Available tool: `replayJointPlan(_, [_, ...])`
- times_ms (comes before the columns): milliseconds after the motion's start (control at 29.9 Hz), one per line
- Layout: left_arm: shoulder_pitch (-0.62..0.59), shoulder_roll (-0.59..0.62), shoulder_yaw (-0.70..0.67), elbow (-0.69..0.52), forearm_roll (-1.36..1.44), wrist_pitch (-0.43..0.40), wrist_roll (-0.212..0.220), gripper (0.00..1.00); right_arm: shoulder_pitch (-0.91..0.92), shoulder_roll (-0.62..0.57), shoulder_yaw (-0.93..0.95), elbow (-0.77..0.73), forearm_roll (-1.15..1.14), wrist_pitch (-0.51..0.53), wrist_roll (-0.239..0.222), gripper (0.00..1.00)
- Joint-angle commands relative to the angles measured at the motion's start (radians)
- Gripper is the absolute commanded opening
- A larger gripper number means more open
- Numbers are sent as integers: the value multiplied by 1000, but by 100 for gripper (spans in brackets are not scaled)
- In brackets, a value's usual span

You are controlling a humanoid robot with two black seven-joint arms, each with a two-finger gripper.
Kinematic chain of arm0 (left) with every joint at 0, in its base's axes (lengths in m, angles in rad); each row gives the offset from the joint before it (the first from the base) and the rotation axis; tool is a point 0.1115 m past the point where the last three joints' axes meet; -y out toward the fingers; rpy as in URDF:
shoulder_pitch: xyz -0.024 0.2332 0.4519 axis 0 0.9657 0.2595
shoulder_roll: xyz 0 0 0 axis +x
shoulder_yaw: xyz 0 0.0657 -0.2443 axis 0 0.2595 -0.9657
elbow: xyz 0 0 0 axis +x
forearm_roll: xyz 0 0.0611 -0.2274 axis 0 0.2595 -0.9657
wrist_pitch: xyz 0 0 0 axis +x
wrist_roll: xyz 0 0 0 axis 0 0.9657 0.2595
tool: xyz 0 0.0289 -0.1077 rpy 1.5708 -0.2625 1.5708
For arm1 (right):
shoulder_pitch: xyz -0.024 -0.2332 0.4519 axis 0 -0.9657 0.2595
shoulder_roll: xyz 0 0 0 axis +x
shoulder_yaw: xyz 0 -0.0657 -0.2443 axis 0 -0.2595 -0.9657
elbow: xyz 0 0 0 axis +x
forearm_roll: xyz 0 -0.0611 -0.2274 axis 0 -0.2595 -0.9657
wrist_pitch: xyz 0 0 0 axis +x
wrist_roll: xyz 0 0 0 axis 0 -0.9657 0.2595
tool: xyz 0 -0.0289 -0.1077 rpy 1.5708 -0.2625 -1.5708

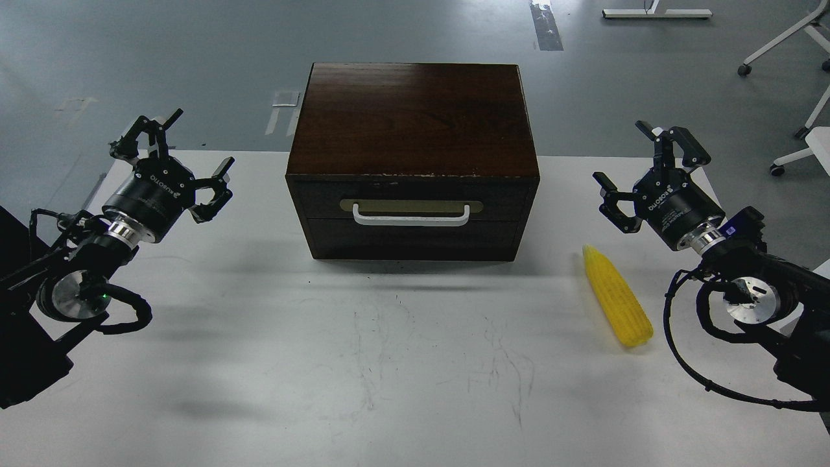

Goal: Put corn in drawer with both arms
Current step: 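Raise the left gripper and move it over the wooden box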

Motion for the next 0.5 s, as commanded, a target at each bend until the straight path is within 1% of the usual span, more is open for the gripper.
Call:
replayJointPlan(0, [1, 0, 0, -1, 0, 0, 0, 98, 0, 3, 0, 1, -2, 0, 0, 100])
replayJointPlan(234, [-18, 18, 1, 12, 1, 0, 8, 98, -2, 3, -2, 1, -2, 0, 0, 100])
replayJointPlan(334, [-29, 64, -2, 14, 0, 0, 8, 98, -2, 1, -2, 3, -2, 0, 0, 100])
replayJointPlan(401, [-42, 115, -5, 14, -2, 0, -2, 98, -2, 0, -2, 4, -2, 0, 0, 100])
replayJointPlan(468, [-73, 174, -40, 20, 0, 0, 1, 98, -2, 0, -2, 4, -2, 0, 0, 100])
